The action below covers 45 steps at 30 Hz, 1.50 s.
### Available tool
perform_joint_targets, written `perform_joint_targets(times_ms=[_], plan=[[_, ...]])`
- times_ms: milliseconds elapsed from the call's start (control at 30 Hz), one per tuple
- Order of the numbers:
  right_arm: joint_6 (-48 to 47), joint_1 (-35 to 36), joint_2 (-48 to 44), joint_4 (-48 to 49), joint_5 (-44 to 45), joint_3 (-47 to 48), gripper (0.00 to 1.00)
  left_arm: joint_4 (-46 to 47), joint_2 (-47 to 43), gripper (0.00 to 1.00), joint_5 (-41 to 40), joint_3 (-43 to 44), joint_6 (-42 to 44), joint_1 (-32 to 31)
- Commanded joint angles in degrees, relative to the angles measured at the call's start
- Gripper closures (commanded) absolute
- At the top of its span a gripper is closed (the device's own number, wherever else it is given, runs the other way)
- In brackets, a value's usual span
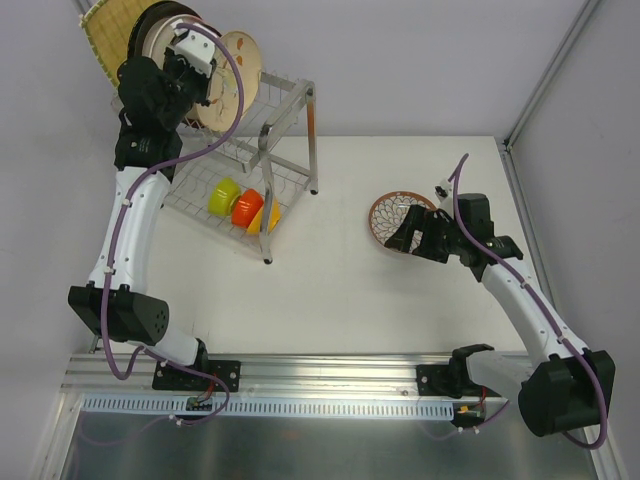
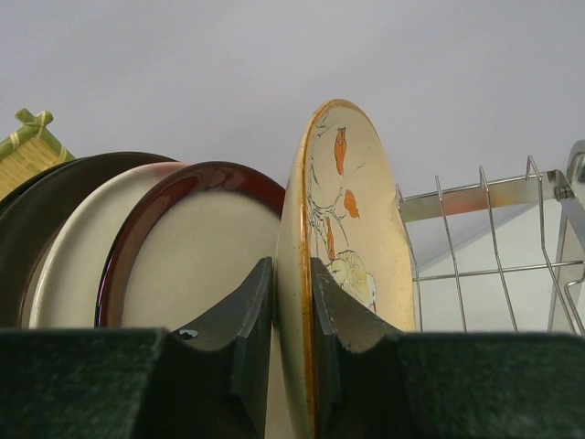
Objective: Load the plates into the dish rack
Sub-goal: Insert the plate into the dish rack
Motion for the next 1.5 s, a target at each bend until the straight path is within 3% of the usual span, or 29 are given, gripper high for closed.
perform_joint_targets(times_ms=[0, 600, 733, 800, 967, 1200, 1400, 1467], plan=[[0.11, -0.23, 0.3, 1.4, -1.67, 2.45, 0.02, 11.8, -1.75, 1.0, 1.56, 1.21, 4.01, 0.66], [0.99, -0.4, 0.83, 1.66, -2.46, 2.36, 0.02, 11.27, -3.68, 0.98, 0.16, -4.5, 4.98, 0.93], [1.08, -0.4, 0.91, 1.58, -2.55, 2.27, 0.02, 11.27, -3.86, 0.9, -0.72, -5.46, 5.15, 1.1], [1.17, -0.4, 0.91, 1.66, -2.73, 2.18, 0.02, 11.27, -4.03, 0.82, -1.34, -5.55, 5.06, 1.19], [1.52, -0.4, 0.82, 1.84, -2.81, 2.01, 0.02, 11.27, -4.47, 0.77, -1.78, -6.26, 4.71, 1.37], [1.78, -0.4, 0.65, 1.84, -2.9, 1.74, 0.02, 11.27, -5.09, 0.62, -1.87, -6.96, 4.27, 1.37], [2.04, -0.32, 0.56, 1.84, -2.9, 1.83, 0.02, 11.27, -6.67, 0.44, -0.29, -6.96, 1.55, 1.37], [2.4, -0.4, 0.47, 2.1, -2.9, 1.74, 0.02, 11.28, -7.89, 0.32, 0.85, -7.05, -0.38, 1.37]])
